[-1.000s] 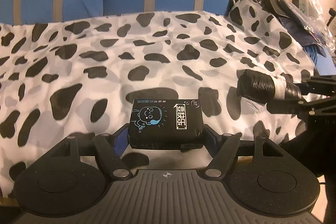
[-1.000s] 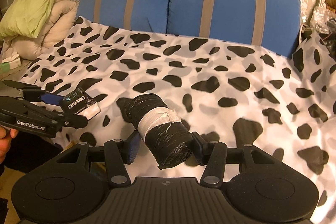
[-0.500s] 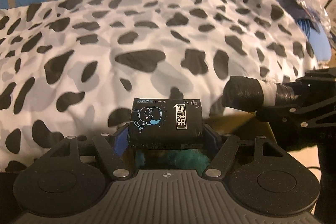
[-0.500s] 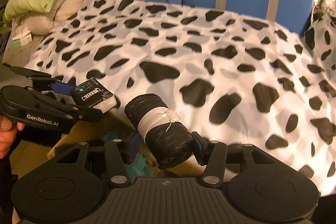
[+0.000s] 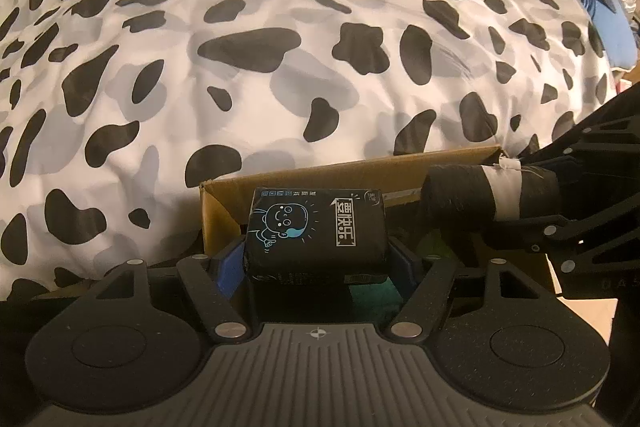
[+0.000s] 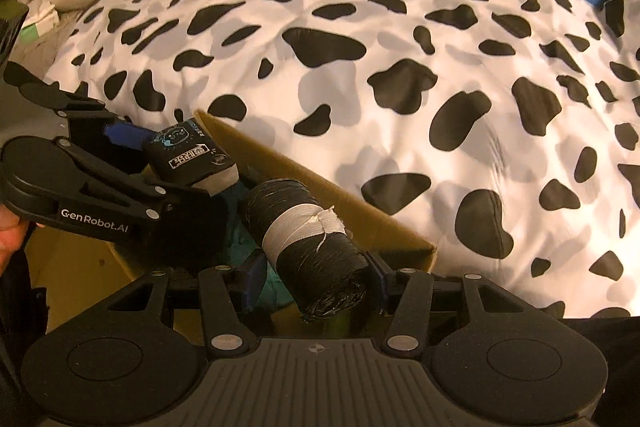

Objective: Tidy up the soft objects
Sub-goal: 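Carry the tissue box and bag roll over the cardboard box with both tools, then open both tools to drop the tissue box and bag roll into the box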

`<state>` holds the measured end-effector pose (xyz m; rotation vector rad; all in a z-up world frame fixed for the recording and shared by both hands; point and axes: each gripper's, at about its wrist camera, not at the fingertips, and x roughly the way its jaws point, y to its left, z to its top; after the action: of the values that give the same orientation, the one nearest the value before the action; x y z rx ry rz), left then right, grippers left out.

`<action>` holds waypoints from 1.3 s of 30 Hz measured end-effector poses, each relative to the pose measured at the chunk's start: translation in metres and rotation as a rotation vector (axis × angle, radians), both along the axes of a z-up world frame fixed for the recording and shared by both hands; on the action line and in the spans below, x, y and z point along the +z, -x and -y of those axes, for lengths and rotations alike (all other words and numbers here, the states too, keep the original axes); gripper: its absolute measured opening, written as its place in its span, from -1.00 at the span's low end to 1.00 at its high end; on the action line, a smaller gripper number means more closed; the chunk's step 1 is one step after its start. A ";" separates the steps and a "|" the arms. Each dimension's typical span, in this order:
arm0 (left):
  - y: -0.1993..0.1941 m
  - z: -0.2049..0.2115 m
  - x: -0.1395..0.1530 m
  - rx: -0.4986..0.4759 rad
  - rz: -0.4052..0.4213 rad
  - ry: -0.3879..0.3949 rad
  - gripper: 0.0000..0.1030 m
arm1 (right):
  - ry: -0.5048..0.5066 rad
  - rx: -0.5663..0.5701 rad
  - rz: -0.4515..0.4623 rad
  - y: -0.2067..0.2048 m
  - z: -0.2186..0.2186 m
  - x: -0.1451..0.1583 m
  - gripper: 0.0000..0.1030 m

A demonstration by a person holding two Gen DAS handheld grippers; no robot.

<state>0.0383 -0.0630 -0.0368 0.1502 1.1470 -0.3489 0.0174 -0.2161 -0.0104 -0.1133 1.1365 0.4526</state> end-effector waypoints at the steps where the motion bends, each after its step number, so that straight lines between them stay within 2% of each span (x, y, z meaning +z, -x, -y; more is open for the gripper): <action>1: 0.000 -0.001 -0.001 0.001 -0.004 -0.001 0.37 | 0.002 -0.001 -0.006 -0.001 0.000 -0.001 0.07; 4: -0.002 0.001 -0.003 -0.002 -0.024 -0.008 0.38 | 0.002 0.004 -0.029 -0.003 -0.001 -0.004 0.10; 6: -0.004 0.002 -0.006 -0.005 -0.047 -0.022 0.40 | 0.015 0.008 -0.043 -0.004 -0.003 -0.006 0.18; 7: -0.004 0.002 -0.008 -0.003 -0.057 -0.029 0.43 | 0.022 0.008 -0.049 -0.005 -0.004 -0.007 0.40; 8: -0.005 0.002 -0.010 -0.001 -0.064 -0.033 0.48 | 0.029 0.008 -0.050 -0.005 -0.004 -0.008 0.72; 10: -0.005 0.000 -0.010 0.002 -0.066 -0.027 0.55 | 0.045 0.006 -0.043 -0.004 -0.005 -0.007 1.00; 13: -0.006 -0.003 -0.007 0.017 -0.063 -0.011 0.62 | 0.059 0.001 -0.060 -0.006 -0.005 -0.010 1.00; 15: -0.008 -0.006 -0.006 0.034 -0.065 0.003 0.75 | 0.077 -0.010 -0.076 -0.008 -0.004 -0.012 1.00; 17: -0.009 -0.007 -0.005 0.048 -0.075 0.003 1.00 | 0.082 -0.020 -0.083 -0.008 -0.003 -0.012 1.00; 24: 0.002 -0.005 0.013 0.068 -0.058 -0.031 1.00 | 0.092 -0.070 -0.120 -0.004 -0.002 -0.003 1.00; 29: 0.017 -0.005 0.019 0.064 -0.075 -0.043 1.00 | 0.123 -0.088 -0.131 0.007 -0.001 0.006 1.00; 33: 0.027 -0.007 0.018 0.076 -0.095 -0.038 1.00 | 0.155 -0.080 -0.131 0.020 -0.001 0.011 1.00; 39: 0.035 -0.011 0.008 0.100 -0.132 -0.070 1.00 | 0.115 -0.100 -0.176 0.031 0.003 0.008 1.00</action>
<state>0.0032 -0.0518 -0.0293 0.1327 1.2936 -0.2328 -0.0135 -0.2193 -0.0022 -0.1184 1.3357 0.3126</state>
